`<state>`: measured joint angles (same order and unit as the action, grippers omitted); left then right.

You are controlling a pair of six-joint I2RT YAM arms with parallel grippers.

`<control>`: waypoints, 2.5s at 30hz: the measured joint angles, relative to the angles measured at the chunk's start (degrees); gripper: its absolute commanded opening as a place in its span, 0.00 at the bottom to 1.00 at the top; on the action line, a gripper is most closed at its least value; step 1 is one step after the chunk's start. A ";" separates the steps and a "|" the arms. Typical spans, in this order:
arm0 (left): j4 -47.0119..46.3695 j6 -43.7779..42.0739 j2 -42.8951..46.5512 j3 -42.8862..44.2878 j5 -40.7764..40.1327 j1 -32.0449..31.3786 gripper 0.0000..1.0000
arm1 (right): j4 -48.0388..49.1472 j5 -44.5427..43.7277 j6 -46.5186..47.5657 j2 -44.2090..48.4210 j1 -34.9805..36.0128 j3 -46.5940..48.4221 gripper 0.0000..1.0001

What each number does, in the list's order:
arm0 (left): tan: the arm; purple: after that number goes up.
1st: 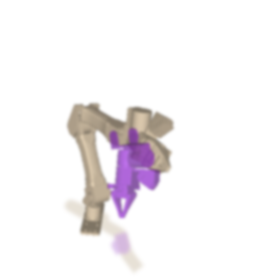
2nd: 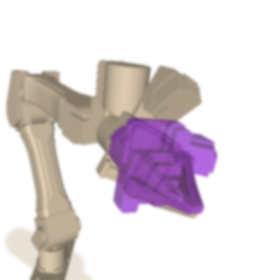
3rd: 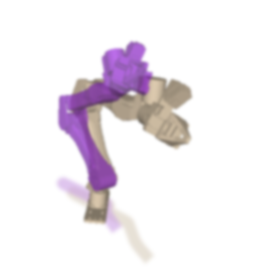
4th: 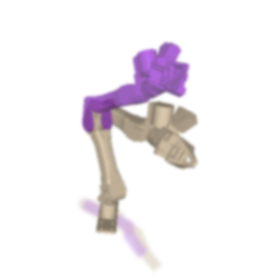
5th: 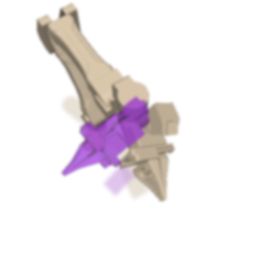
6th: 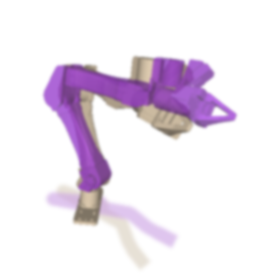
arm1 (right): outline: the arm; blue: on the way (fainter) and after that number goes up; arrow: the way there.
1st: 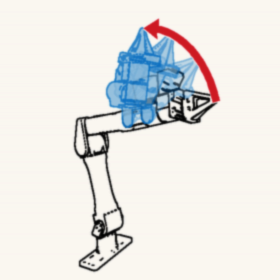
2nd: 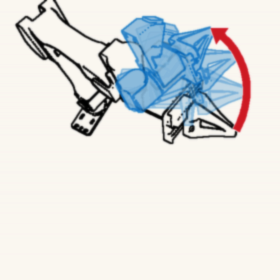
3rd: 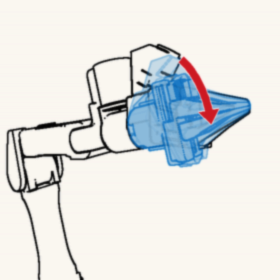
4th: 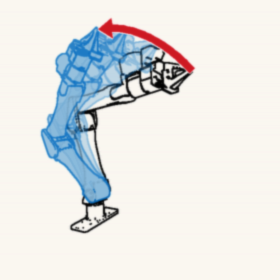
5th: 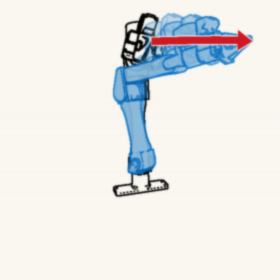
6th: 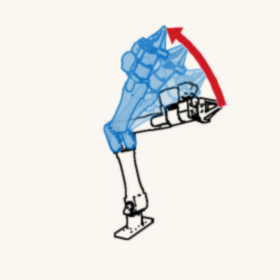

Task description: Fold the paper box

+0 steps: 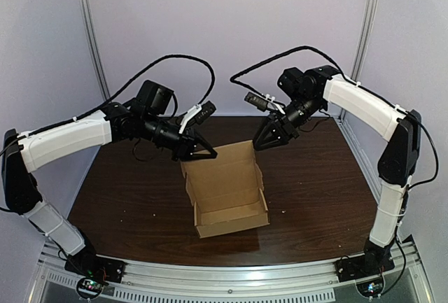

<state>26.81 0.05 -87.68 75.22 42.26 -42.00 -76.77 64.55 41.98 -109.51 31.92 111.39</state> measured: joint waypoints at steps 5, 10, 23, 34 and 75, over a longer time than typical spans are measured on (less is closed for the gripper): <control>0.26 0.02 0.00 -0.02 1.05 0.02 0.00 | -0.31 0.39 -0.39 -0.04 0.07 0.00 0.31; 0.37 0.02 0.00 -0.50 2.64 0.28 0.00 | -0.79 1.60 -0.37 -0.76 0.48 0.00 0.29; 0.22 1.68 0.00 -1.49 4.13 0.44 0.00 | -1.68 2.73 -1.44 -1.73 2.29 0.00 0.13; -2.36 3.43 0.00 -2.56 4.24 0.39 0.35 | -1.25 2.21 -3.74 -2.49 2.56 0.00 0.00; -11.65 6.78 -1.46 -3.91 6.01 -0.33 0.00 | -0.55 -0.92 -10.67 -2.67 4.72 3.85 0.14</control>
<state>15.16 6.83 -89.14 71.31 48.27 -42.33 -77.32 63.64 31.31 -112.18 36.64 115.24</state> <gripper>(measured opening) 0.024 0.168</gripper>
